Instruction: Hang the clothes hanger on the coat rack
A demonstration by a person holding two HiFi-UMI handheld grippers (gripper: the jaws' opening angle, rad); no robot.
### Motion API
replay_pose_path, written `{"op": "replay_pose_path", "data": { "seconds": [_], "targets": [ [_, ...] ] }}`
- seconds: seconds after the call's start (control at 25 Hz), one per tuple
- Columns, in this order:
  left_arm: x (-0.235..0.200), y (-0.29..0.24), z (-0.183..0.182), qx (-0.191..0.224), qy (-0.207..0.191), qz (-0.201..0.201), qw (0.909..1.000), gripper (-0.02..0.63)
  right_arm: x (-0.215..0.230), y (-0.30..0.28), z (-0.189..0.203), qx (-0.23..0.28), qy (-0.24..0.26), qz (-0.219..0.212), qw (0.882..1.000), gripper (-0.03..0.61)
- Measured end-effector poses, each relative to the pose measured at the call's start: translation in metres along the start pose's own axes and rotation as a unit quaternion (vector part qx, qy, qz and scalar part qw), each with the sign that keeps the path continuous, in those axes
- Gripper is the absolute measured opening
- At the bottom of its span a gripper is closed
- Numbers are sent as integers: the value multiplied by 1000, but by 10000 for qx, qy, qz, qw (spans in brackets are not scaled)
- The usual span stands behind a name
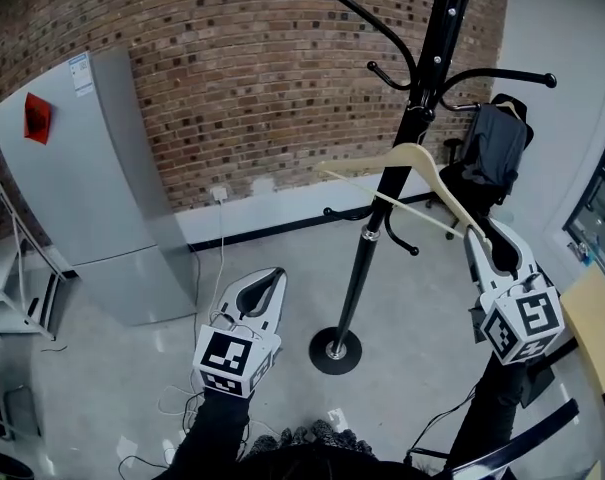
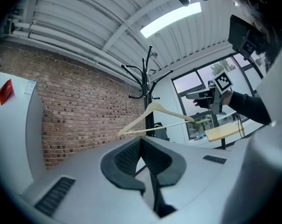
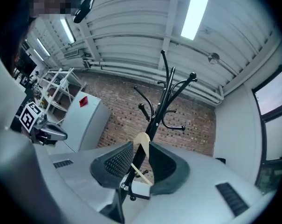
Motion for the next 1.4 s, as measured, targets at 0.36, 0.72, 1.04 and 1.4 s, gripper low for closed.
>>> {"op": "replay_pose_path", "data": {
  "seconds": [0.36, 0.72, 1.04, 1.4],
  "targets": [
    [-1, 49, -11, 258, 4, 556, 9981, 6, -98, 30, 9, -56, -567, 180, 9982, 94],
    [-4, 123, -7, 319, 76, 1154, 9928, 6, -204, 74, 5, -351, -709, 751, 9940, 12],
    [-12, 172, -15, 330, 169, 1229, 9917, 6, -257, 103, -10, -302, -1016, 1102, 9882, 11],
    [0, 189, -25, 406, 304, 1087, 9928, 6, -277, 117, -12, -436, -911, 1260, 9869, 10]
  ]
}}
Point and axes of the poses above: the fingertips, and each gripper's own axes: y backward along the fingers, x to its right, z out of its underside, the point moved 8 cm from there along y, backward along the fingers, and after that the axes turned 13 degrees about -z, right-handed, at the moved point
